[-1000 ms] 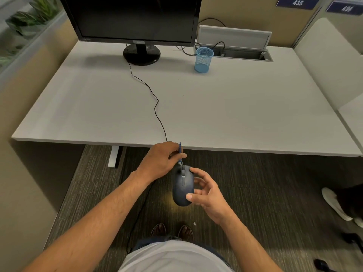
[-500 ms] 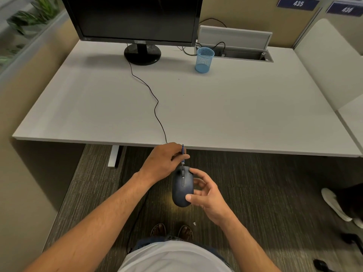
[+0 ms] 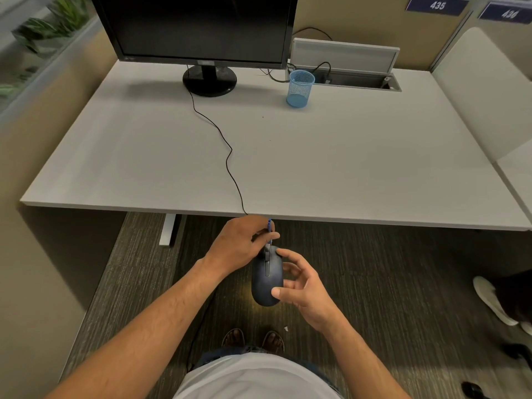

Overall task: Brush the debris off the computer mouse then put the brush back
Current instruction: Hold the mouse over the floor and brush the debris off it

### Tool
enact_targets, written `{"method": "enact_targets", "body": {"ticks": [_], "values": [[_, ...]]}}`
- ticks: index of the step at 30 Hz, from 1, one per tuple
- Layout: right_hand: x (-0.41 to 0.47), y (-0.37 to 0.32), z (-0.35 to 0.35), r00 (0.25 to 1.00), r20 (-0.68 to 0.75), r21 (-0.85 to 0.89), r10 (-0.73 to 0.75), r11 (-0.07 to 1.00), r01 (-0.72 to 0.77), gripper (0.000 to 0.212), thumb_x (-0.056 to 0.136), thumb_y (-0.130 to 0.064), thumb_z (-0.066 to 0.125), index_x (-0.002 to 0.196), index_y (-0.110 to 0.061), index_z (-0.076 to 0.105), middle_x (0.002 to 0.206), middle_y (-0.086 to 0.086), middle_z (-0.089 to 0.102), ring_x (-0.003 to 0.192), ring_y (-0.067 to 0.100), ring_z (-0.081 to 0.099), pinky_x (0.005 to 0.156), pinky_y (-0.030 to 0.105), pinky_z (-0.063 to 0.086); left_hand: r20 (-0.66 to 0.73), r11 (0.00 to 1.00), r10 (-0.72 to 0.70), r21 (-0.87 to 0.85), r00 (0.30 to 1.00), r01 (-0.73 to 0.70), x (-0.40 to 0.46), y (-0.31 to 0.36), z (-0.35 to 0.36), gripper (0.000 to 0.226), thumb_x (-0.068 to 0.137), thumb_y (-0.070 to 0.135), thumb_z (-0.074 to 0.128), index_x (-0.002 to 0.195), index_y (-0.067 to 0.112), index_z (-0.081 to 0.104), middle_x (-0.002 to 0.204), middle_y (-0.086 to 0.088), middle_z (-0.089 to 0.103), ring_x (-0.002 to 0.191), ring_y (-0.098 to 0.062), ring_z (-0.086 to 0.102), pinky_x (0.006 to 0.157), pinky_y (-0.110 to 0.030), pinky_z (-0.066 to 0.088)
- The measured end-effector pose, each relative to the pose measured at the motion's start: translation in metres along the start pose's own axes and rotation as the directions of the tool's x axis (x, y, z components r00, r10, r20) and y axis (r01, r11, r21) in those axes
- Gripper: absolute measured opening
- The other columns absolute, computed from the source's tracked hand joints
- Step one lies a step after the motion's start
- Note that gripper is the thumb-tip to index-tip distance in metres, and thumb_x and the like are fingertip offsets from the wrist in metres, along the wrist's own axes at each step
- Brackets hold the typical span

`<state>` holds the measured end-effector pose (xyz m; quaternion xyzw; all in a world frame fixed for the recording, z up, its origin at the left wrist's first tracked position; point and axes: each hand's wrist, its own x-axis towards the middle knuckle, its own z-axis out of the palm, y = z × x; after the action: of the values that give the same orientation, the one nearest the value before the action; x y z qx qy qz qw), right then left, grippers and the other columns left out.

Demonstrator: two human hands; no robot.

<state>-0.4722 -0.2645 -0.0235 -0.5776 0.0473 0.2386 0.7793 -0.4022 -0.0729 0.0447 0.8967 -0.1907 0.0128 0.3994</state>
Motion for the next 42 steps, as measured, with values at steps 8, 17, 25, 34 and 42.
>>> {"method": "enact_targets", "body": {"ticks": [8, 17, 25, 34, 42], "values": [[0.0, -0.001, -0.001, 1.0, -0.011, -0.002, -0.015, 1.0, 0.015, 0.078, 0.069, -0.004, 0.089, 0.137, -0.03, 0.059, 0.136, 0.011, 0.058, 0.112, 0.041, 0.068, 0.087, 0.046, 0.058, -0.106, 0.992, 0.077, 0.109, 0.991, -0.065, -0.003, -0.005, 0.01, 0.017, 0.095, 0.023, 0.067, 0.094, 0.006, 0.069, 0.082, -0.006, 0.068, 0.073, -0.02, 0.064, 0.068, -0.041, 0.055], [0.001, -0.004, -0.002, 1.0, -0.02, 0.02, -0.023, 1.0, 0.024, 0.077, 0.07, -0.001, 0.087, 0.136, -0.029, 0.059, 0.13, 0.004, 0.065, 0.108, 0.04, 0.07, 0.084, 0.043, 0.059, -0.059, 0.997, 0.055, -0.051, 0.997, -0.058, -0.002, 0.0, -0.001, 0.011, 0.092, 0.023, 0.07, 0.089, 0.013, 0.071, 0.08, 0.004, 0.069, 0.075, -0.01, 0.063, 0.07, -0.026, 0.051], [0.002, 0.0, -0.003, 1.0, -0.006, 0.006, -0.009, 1.0, 0.009, 0.078, 0.069, -0.003, 0.089, 0.137, -0.029, 0.059, 0.134, 0.007, 0.062, 0.109, 0.039, 0.069, 0.087, 0.045, 0.059, -0.001, 1.0, 0.011, -0.016, 1.0, -0.011, 0.0, -0.002, -0.002, 0.015, 0.094, 0.026, 0.068, 0.09, 0.012, 0.07, 0.08, 0.001, 0.068, 0.075, -0.015, 0.063, 0.072, -0.038, 0.053], [0.002, -0.004, -0.003, 1.0, -0.018, -0.005, -0.008, 1.0, 0.008, 0.078, 0.067, -0.007, 0.09, 0.135, -0.031, 0.06, 0.137, 0.011, 0.058, 0.11, 0.04, 0.069, 0.086, 0.046, 0.059, -0.076, 0.984, 0.107, 0.154, 0.991, -0.094, -0.001, -0.004, 0.01, 0.018, 0.096, 0.024, 0.066, 0.093, 0.006, 0.069, 0.082, -0.006, 0.066, 0.072, -0.02, 0.062, 0.067, -0.04, 0.055], [0.006, -0.009, -0.003, 1.0, -0.009, 0.005, -0.005, 1.0, 0.005, 0.077, 0.069, -0.006, 0.089, 0.136, -0.033, 0.059, 0.136, 0.01, 0.059, 0.109, 0.04, 0.07, 0.079, 0.039, 0.059, -0.101, 0.998, 0.067, -0.012, 0.993, -0.069, 0.001, -0.004, -0.005, 0.011, 0.092, 0.022, 0.07, 0.091, 0.011, 0.07, 0.08, 0.001, 0.068, 0.072, -0.011, 0.062, 0.067, -0.028, 0.051]]}}
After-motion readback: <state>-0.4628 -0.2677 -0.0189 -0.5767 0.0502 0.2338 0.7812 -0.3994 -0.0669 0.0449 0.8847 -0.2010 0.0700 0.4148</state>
